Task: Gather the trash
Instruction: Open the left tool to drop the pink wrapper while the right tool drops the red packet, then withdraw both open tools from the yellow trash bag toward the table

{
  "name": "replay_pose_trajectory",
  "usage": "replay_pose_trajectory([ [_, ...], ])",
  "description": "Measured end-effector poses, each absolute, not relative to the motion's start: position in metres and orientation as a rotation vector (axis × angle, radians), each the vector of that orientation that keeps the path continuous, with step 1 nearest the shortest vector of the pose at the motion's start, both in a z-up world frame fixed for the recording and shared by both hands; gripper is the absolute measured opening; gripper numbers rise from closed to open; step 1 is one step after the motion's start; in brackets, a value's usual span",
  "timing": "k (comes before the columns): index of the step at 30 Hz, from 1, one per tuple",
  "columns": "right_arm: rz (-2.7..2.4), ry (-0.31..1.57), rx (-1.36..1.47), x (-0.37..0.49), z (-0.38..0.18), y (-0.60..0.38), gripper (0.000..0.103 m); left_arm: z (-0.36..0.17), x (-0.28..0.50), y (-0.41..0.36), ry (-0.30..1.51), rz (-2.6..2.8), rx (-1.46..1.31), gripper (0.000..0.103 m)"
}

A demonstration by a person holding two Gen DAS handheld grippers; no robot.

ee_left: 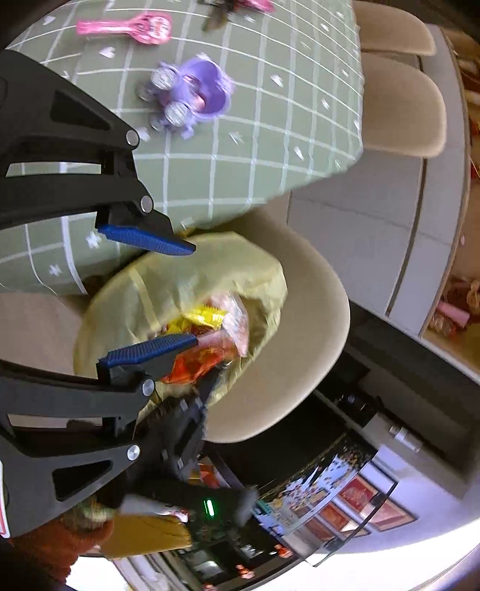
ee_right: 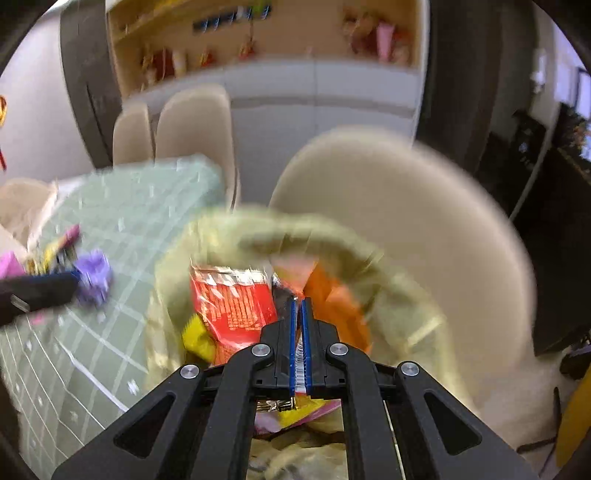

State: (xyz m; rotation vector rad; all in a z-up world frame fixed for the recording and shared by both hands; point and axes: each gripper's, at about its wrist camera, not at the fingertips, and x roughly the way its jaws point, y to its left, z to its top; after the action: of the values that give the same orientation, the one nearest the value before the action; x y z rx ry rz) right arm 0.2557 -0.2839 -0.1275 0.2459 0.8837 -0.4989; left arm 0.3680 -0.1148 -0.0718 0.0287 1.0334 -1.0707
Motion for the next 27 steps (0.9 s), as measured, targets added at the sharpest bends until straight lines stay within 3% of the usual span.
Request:
replay_pose_trajectory([
  [10, -0.533, 1.022, 0.255, 0.263, -0.168, -0.289, 0.005, -0.082, 0.378, -0.093, 1.025, -0.986, 0.047, 0.042],
  [21, -0.532, 0.843, 0.293, 0.215, -0.122, -0.285, 0.007, -0.082, 0.366, -0.070, 1.043, -0.969, 0.012, 0.047],
  [24, -0.513, 0.820, 0.294, 0.202, -0.107, -0.280, 0.028, -0.090, 0.359, -0.060, 1.072, -0.951, 0.022, 0.047],
  [26, -0.502, 0.814, 0.276, 0.200, -0.098, -0.274, 0.048, -0.094, 0.353, -0.052, 1.082, -0.938, 0.023, 0.047],
  [27, -0.506, 0.809, 0.261, 0.198, -0.095, -0.271, 0.049, -0.095, 0.350, -0.050, 1.084, -0.933, 0.021, 0.047],
])
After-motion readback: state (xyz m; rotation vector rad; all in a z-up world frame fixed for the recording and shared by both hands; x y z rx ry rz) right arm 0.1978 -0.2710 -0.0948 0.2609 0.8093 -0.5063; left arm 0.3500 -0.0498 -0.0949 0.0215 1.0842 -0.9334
